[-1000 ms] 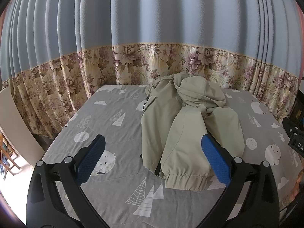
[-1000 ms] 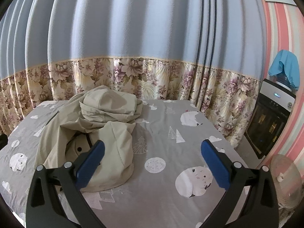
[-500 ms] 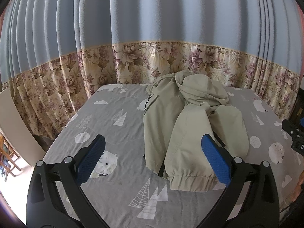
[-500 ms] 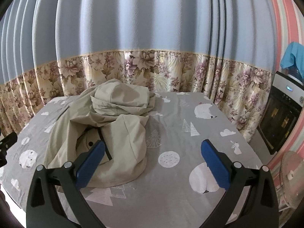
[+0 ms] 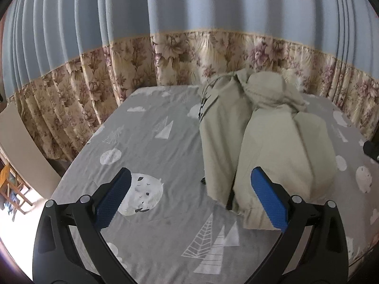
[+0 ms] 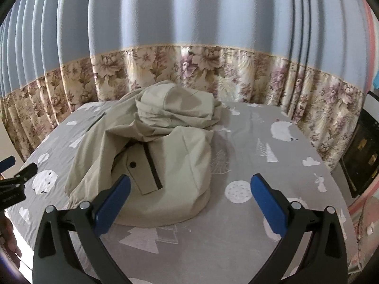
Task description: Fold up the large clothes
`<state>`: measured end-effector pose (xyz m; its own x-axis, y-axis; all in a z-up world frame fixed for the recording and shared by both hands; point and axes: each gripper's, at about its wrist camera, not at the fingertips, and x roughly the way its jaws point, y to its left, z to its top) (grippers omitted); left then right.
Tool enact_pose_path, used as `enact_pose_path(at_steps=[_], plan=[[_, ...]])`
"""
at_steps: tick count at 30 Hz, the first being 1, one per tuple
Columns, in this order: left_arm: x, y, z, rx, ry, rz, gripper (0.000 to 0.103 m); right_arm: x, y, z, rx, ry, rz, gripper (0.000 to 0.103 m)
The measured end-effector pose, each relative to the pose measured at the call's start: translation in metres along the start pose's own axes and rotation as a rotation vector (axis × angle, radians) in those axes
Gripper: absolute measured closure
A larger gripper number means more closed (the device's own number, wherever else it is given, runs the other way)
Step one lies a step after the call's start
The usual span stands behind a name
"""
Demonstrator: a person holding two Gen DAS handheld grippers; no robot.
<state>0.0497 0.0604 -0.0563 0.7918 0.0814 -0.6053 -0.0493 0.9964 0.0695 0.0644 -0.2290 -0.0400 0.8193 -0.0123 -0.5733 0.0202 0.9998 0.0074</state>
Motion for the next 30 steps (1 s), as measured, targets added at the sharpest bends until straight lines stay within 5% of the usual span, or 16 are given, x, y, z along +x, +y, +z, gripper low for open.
enact_pose_path(at_steps=[8, 11, 14, 16, 18, 21, 23, 24, 30], plan=[[0.023, 0.017, 0.009, 0.026, 0.057, 0.016, 0.003, 0.001, 0.032, 0.006, -0.122, -0.035, -0.006, 0.002], [0.028, 0.020, 0.011, 0.041, 0.050, 0.067, 0.003, 0.003, 0.044, 0.008, -0.100, -0.012, 0.129, 0.002], [0.033, 0.024, 0.012, 0.041, 0.061, 0.037, 0.003, 0.016, 0.067, 0.005, -0.127, 0.042, 0.242, 0.005], [0.034, 0.027, 0.013, 0.042, 0.067, 0.003, 0.003, 0.028, 0.078, 0.003, -0.134, 0.090, 0.301, 0.030], [0.035, 0.031, 0.013, 0.032, 0.072, -0.022, 0.003, 0.041, 0.086, 0.001, -0.125, 0.141, 0.357, 0.044], [0.036, 0.038, 0.014, 0.003, 0.071, -0.040, 0.003, 0.061, 0.097, -0.004, -0.138, 0.189, 0.376, 0.045], [0.038, 0.040, 0.014, -0.008, 0.075, -0.036, 0.003, 0.070, 0.101, -0.007, -0.152, 0.213, 0.410, 0.072], [0.040, 0.041, 0.014, -0.010, 0.077, -0.034, 0.003, 0.075, 0.103, -0.007, -0.160, 0.222, 0.426, 0.096], [0.048, 0.035, 0.022, -0.019, 0.093, -0.026, 0.003, 0.085, 0.084, -0.004, -0.183, 0.171, 0.391, 0.102]])
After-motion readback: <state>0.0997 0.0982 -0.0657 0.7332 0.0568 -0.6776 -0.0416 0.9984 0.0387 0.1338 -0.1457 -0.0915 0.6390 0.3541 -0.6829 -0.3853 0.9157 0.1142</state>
